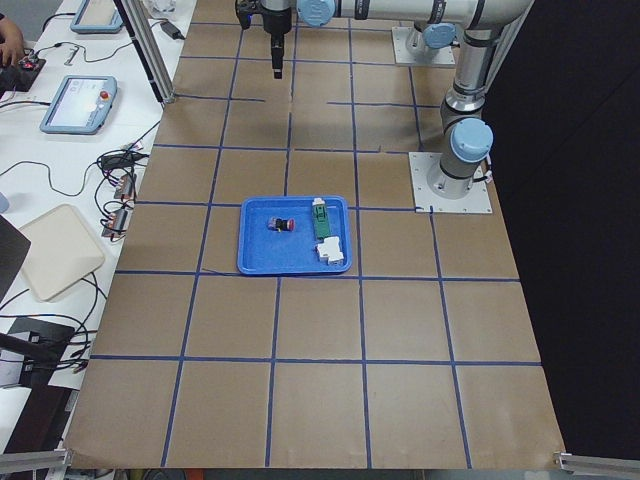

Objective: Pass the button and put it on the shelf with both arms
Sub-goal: 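Reach the left gripper down to the red push button in the blue tray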

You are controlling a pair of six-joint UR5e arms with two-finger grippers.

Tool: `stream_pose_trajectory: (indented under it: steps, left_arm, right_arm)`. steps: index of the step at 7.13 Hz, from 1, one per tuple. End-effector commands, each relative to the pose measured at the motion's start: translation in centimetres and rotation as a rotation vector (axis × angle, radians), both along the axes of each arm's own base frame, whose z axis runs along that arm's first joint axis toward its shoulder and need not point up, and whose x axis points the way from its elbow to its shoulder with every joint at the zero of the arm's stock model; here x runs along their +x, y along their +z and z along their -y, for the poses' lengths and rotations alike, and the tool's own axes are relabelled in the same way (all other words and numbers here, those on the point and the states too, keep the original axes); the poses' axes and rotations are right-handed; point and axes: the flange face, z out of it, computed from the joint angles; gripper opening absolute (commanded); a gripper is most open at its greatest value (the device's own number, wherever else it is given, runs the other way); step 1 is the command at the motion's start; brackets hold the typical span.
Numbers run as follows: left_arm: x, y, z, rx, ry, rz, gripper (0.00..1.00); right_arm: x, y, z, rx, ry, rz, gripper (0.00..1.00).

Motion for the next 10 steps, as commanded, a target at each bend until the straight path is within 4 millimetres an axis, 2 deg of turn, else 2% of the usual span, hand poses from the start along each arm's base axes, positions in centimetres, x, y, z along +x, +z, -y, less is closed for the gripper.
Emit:
stream_pose_trajectory:
  steps: [1, 2, 3, 4, 5, 6, 8, 9, 10]
  left_arm:
    - [10.4, -2.3, 1.8, 0.026, 0.135, 0.001, 1.0]
    - [16.6, -4.6, 2.5, 0.06, 0.132, -0.008, 1.0]
    - [20.6, -7.6, 3.3, 0.073, 0.117, -0.007, 1.0]
    - [23.6, -10.2, 3.1, 0.116, 0.047, -0.018, 1.0]
    - [26.0, -12.8, 3.2, 0.101, -0.028, -0.011, 1.0]
    - [28.6, -16.6, 2.9, 0.108, -0.04, 0.012, 1.0]
    - [32.3, -24.9, 1.6, 0.112, -0.121, 0.021, 1.0]
    - [33.0, -28.1, 1.4, 0.13, -0.116, 0.006, 1.0]
    - [33.0, -30.3, 1.1, 0.17, -0.126, -0.016, 1.0]
  right_arm:
    - [0.0, -0.1, 0.1, 0.002, 0.001, 0.0, 1.0]
    - [0.0, 0.0, 0.0, 0.0, 0.001, 0.0, 1.0]
    - [0.0, 0.0, 0.0, 0.0, 0.001, 0.002, 1.0]
    - [0.0, 0.0, 0.0, 0.0, 0.001, 0.002, 1.0]
    - [0.0, 0.0, 0.0, -0.001, 0.001, 0.002, 1.0]
    - [0.0, 0.0, 0.0, -0.001, 0.001, 0.002, 1.0]
    - [0.0, 0.0, 0.0, -0.001, 0.001, 0.002, 1.0]
    - [0.0, 0.0, 0.0, -0.001, 0.001, 0.002, 1.0]
    - [0.0, 0.0, 0.0, -0.001, 0.001, 0.003, 1.0]
